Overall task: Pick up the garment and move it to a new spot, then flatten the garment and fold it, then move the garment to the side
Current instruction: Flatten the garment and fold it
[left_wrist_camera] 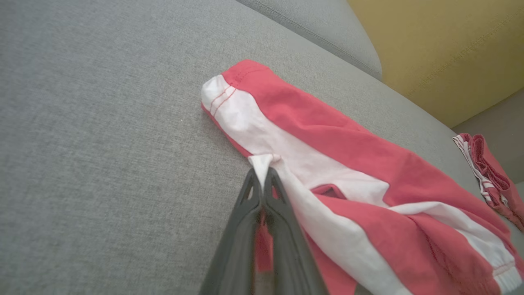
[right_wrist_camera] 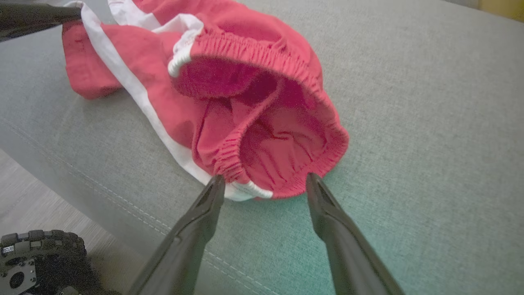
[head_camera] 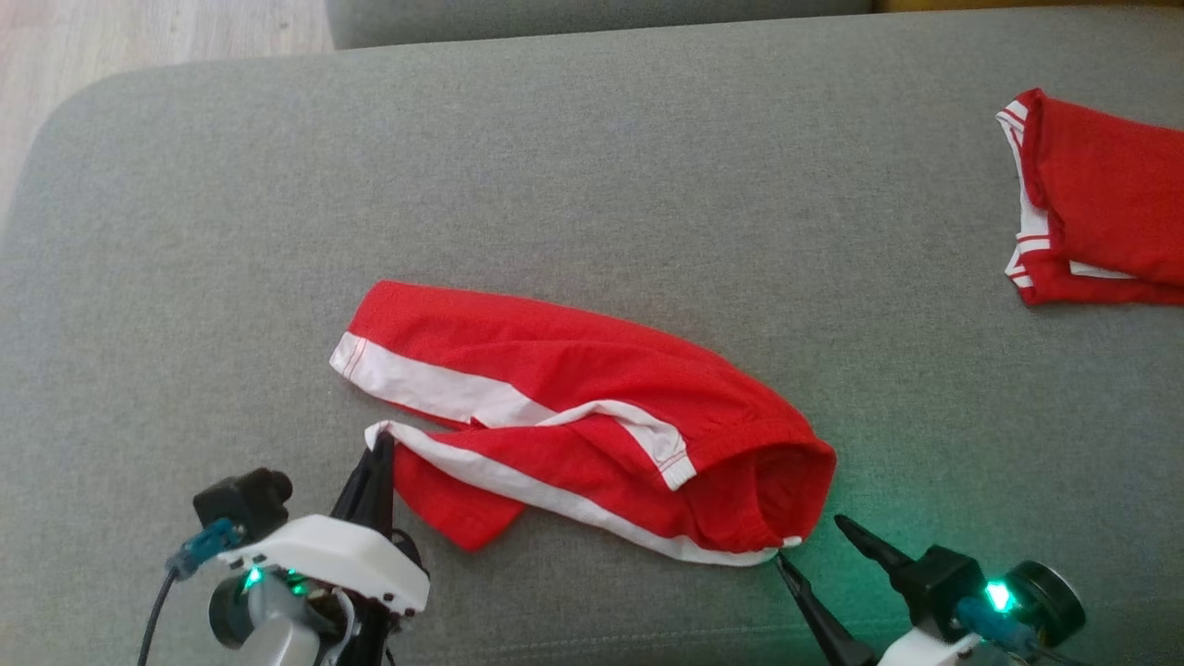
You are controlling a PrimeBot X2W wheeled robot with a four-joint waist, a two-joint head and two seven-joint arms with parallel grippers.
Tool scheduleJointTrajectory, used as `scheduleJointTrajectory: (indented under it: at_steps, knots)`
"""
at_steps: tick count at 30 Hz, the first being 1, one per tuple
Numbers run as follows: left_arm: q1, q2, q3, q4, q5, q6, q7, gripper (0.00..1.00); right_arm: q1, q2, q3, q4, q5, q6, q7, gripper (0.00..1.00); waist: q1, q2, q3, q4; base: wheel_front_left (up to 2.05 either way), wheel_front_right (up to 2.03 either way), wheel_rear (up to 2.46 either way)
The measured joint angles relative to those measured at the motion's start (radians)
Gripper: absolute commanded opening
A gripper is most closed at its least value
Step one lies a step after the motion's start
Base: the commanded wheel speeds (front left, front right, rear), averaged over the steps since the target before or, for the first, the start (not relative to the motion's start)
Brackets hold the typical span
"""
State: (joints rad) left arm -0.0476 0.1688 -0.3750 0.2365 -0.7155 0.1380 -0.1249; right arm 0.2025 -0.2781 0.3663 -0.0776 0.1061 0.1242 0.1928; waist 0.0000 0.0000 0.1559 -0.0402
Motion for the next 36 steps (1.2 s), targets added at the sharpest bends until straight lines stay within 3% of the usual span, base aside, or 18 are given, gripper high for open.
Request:
scheduleJointTrajectory:
  at_steps: [16, 18, 21, 22, 28, 36]
  knots:
    - [-0.024, 0.0, -0.014, 0.0, 0.0, -0.001, 0.0, 0.0, -0.137, -0.02, 0.11, 0.222, 0.009, 0.0, -0.036, 1.0, 0.0, 0.0, 0.011, 0.045, 0.0, 0.0, 0.0]
    - [-0.024, 0.0, -0.021, 0.0, 0.0, -0.001, 0.0, 0.0, -0.155, -0.023, 0.136, 0.248, 0.021, 0.0, -0.036, 0.49, 0.0, 0.0, 0.013, 0.054, 0.0, 0.0, 0.0]
    - [-0.024, 0.0, -0.025, 0.0, 0.0, -0.001, 0.0, 0.0, -0.157, -0.027, 0.146, 0.261, 0.028, 0.0, -0.044, 0.24, 0.0, 0.0, 0.014, 0.057, 0.0, 0.0, 0.0]
    - [-0.024, 0.0, -0.026, 0.0, 0.0, -0.001, 0.0, 0.0, -0.158, -0.029, 0.149, 0.267, 0.029, 0.0, -0.044, 0.0, 0.0, 0.0, 0.014, 0.057, 0.0, 0.0, 0.0]
    - [-0.024, 0.0, -0.023, -0.002, -0.008, -0.001, -0.011, 0.0, -0.171, -0.035, 0.139, 0.264, 0.057, 0.0, -0.061, 0.0, 0.0, 0.0, 0.002, 0.05, 0.0, 0.0, 0.0]
    - [-0.027, 0.023, 0.001, -0.115, -0.006, 0.003, -0.04, 0.0, -0.207, -0.023, 0.102, 0.069, 0.162, 0.0, -0.071, 0.0, 0.0, 0.0, -0.055, 0.024, 0.0, 0.0, 0.0]
